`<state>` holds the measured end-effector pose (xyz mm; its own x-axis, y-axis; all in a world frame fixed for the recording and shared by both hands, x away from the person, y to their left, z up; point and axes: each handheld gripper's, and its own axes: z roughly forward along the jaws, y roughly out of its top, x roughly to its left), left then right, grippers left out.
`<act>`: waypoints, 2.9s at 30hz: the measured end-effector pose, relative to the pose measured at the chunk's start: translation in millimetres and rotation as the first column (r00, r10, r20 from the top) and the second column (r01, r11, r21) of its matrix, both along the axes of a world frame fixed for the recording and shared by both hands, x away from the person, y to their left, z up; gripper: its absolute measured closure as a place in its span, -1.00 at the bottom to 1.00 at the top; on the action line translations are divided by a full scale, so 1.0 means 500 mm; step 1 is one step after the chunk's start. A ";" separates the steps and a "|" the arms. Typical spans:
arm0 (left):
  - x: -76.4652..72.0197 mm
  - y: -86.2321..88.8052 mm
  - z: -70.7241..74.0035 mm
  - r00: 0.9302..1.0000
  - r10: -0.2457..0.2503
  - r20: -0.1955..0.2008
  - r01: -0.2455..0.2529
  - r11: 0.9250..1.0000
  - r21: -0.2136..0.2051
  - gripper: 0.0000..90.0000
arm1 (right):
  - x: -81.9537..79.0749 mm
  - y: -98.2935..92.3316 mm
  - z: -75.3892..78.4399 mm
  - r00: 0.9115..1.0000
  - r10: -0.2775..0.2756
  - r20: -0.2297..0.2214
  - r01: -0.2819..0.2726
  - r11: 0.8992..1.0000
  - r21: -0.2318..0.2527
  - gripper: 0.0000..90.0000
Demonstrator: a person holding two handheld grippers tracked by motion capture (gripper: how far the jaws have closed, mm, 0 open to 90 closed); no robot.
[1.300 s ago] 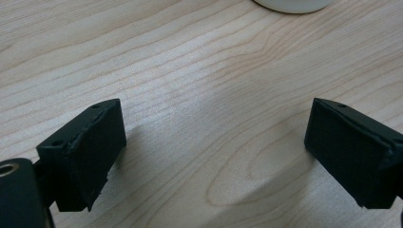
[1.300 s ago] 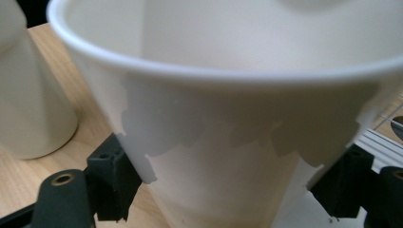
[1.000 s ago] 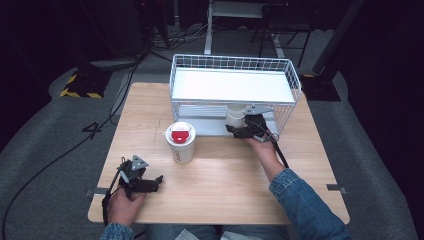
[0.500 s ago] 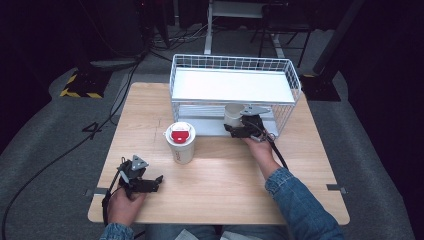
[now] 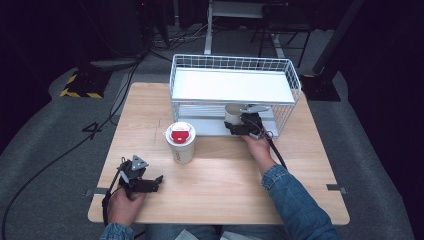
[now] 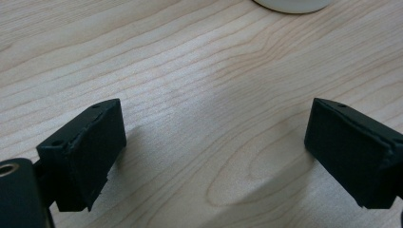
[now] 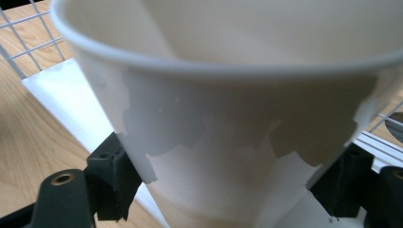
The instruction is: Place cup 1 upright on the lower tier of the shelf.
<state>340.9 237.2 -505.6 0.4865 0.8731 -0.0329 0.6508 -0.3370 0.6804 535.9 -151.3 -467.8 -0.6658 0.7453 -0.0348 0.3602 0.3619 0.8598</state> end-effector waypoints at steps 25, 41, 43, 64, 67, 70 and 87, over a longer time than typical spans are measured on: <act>0.000 0.000 0.000 1.000 0.001 0.000 -0.001 1.000 0.001 -0.84 | 0.026 0.021 -0.027 0.999 -0.033 -0.013 0.033 0.999 0.028 -0.49; 0.000 0.000 0.000 1.000 0.001 0.000 -0.001 1.000 0.000 -0.84 | 0.028 0.014 -0.024 0.998 -0.048 -0.033 0.049 0.998 0.033 -0.79; 0.000 0.000 0.000 1.000 0.001 0.000 -0.001 1.000 0.000 -0.84 | 0.026 0.012 -0.019 0.998 -0.051 -0.034 0.052 0.998 0.032 -0.82; 0.000 0.000 0.000 1.000 0.000 -0.001 0.000 1.000 0.001 -0.85 | -0.057 -0.042 0.031 0.999 -0.042 -0.030 0.043 0.999 0.024 -0.86; 0.000 0.000 0.000 1.000 0.000 0.000 0.000 1.000 0.000 -0.85 | -0.074 -0.047 0.044 1.000 -0.022 -0.022 0.023 0.999 0.030 -0.86; 0.000 0.000 0.000 1.000 0.000 0.000 0.000 1.000 0.000 -0.85 | -0.091 -0.053 0.056 1.000 -0.009 -0.016 0.010 0.999 0.041 -0.86; 0.012 -0.002 0.001 1.000 -0.010 0.001 0.010 1.000 0.007 -0.85 | -0.201 -0.116 0.115 0.998 0.050 0.026 -0.051 0.997 0.058 -0.81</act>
<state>346.9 236.4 -505.3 0.4955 0.8682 -0.0263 0.6463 -0.3483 0.6790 435.3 -209.2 -410.1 -0.7019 0.7122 -0.0088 0.3212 0.3275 0.8886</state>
